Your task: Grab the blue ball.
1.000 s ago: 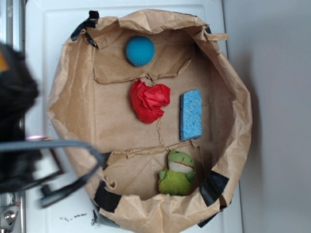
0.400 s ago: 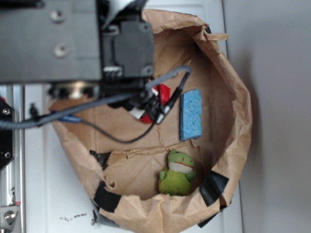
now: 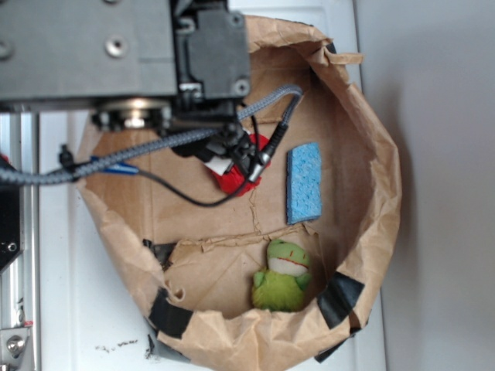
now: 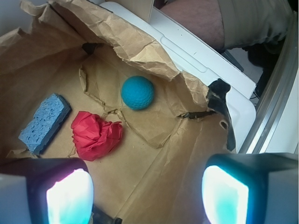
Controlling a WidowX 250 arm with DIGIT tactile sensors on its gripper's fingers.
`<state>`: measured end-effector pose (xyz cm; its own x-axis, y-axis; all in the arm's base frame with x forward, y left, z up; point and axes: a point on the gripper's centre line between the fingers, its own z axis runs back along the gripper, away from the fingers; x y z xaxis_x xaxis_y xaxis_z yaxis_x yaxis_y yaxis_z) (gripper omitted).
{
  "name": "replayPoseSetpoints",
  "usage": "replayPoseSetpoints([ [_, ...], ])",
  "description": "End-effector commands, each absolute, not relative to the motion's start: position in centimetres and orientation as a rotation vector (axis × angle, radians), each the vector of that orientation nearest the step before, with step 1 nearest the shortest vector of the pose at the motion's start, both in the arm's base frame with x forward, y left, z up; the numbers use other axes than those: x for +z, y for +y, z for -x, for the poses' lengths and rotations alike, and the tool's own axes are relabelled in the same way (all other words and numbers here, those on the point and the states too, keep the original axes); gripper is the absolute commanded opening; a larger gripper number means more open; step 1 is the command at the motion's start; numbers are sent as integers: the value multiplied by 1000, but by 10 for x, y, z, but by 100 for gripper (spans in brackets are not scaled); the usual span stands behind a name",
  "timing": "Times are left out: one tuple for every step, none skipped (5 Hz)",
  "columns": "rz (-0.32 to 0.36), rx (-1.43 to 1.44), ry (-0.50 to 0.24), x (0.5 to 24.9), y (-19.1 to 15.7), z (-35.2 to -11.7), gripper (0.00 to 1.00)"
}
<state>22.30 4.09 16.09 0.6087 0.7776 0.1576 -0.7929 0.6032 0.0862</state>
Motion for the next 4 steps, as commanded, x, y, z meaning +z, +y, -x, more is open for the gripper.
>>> replayPoseSetpoints([
  [-145,1012,-199,150,56,-241,100],
  [-179,1073,-235,128,48,-262,100],
  [-190,1144,-253,107,46,-292,100],
  [-147,1207,-280,95,53,-295,100],
])
